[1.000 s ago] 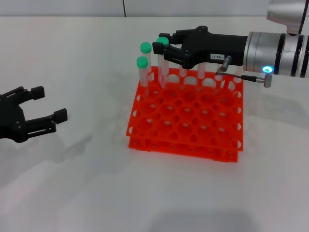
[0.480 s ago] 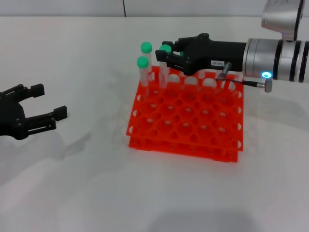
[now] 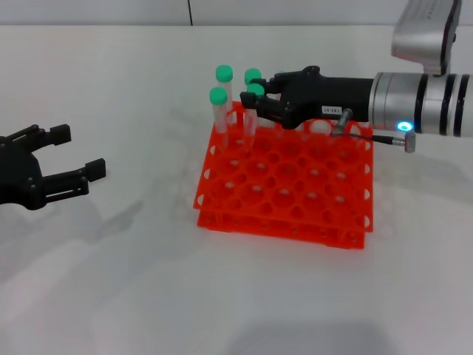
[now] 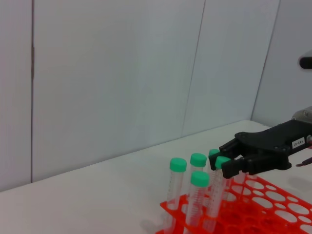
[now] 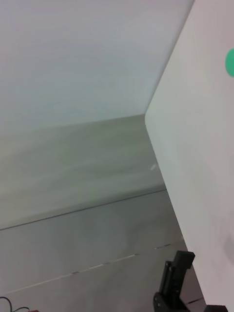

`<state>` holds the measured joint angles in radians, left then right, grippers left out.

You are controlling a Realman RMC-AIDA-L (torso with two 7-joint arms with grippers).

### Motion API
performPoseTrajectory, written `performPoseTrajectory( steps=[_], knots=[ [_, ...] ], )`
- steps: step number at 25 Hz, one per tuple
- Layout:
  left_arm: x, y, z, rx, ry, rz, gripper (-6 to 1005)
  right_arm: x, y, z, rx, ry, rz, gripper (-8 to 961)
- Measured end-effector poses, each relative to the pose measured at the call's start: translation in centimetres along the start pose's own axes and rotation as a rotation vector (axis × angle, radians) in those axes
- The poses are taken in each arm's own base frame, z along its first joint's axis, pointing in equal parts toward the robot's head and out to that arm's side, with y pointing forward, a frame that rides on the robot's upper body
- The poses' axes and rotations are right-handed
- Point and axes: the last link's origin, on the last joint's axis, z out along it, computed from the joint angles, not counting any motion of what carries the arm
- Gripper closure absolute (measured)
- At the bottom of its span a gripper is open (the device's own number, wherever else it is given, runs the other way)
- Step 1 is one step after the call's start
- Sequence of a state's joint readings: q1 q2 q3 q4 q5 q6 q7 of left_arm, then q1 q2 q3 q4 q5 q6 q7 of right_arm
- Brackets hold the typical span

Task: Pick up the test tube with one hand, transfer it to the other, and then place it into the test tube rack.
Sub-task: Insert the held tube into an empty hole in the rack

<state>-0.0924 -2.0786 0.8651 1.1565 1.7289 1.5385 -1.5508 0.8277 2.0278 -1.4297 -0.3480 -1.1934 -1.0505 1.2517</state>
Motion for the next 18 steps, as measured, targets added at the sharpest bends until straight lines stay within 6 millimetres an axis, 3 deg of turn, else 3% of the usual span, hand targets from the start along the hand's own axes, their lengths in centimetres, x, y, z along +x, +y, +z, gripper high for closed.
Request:
performPoseTrajectory(
  steps=[17,18],
  knots=[
    [-0.41,0.0,0.38,-0.011,-0.011,-0.017,107,-0.17,0.31,0.35,-0.014,0.006,-0.02,655],
    [-0.41,0.0,0.39,-0.011,-0.011,-0.016,107,-0.2,0.32,0.36,-0.015,0.005,-0.02,615]
  ],
)
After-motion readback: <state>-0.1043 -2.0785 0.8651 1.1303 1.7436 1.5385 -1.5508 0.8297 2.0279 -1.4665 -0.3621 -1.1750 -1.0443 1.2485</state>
